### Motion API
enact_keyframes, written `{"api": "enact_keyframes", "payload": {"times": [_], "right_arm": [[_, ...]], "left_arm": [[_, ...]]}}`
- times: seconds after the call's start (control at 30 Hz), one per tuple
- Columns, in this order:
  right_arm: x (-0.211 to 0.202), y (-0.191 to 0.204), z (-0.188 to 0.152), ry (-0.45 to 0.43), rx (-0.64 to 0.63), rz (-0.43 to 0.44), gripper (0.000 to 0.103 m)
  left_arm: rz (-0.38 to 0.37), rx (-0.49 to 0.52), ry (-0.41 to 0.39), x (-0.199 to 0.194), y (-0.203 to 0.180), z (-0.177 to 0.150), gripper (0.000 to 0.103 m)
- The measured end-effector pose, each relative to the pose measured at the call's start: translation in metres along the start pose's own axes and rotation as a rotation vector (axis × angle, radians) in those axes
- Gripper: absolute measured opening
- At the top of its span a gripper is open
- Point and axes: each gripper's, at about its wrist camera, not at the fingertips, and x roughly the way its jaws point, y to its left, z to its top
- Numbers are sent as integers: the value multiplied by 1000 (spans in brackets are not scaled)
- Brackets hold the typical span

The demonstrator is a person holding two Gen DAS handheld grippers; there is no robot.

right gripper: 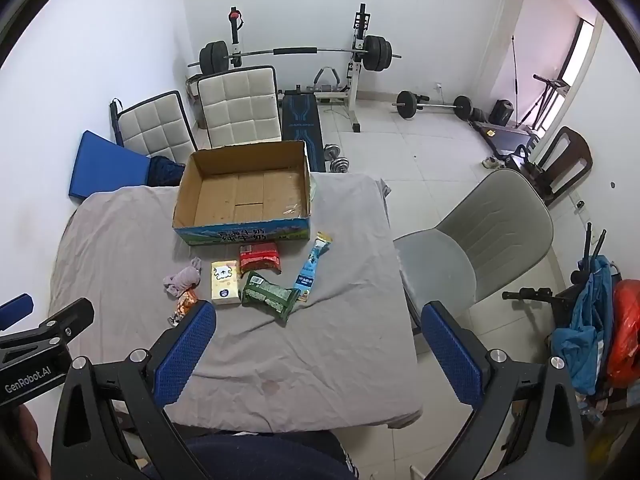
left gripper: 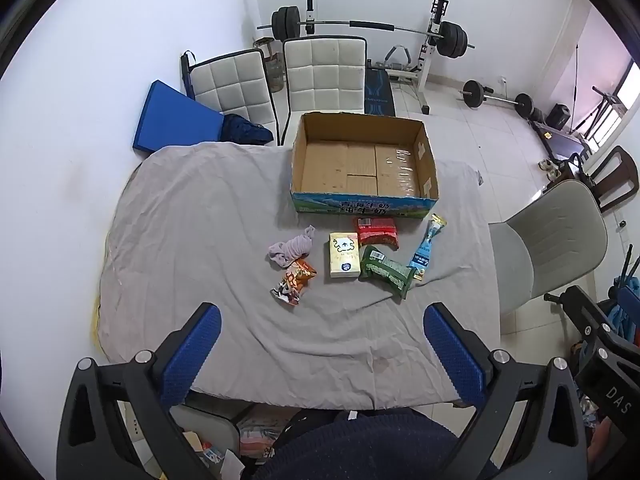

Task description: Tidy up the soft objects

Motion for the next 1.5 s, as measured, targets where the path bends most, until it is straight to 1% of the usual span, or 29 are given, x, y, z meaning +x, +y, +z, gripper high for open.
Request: {"api": "enact_keyframes", "payload": {"times": [0.6, 1.5], "right_arm": [[-6, -2, 4, -18, -3, -1, 103], [-11, -3, 6, -34, 1, 2, 103]], "left_arm": [[-5, -6, -24, -11, -1, 2, 103], [-12, -9, -38, -15, -6, 1, 103]]}}
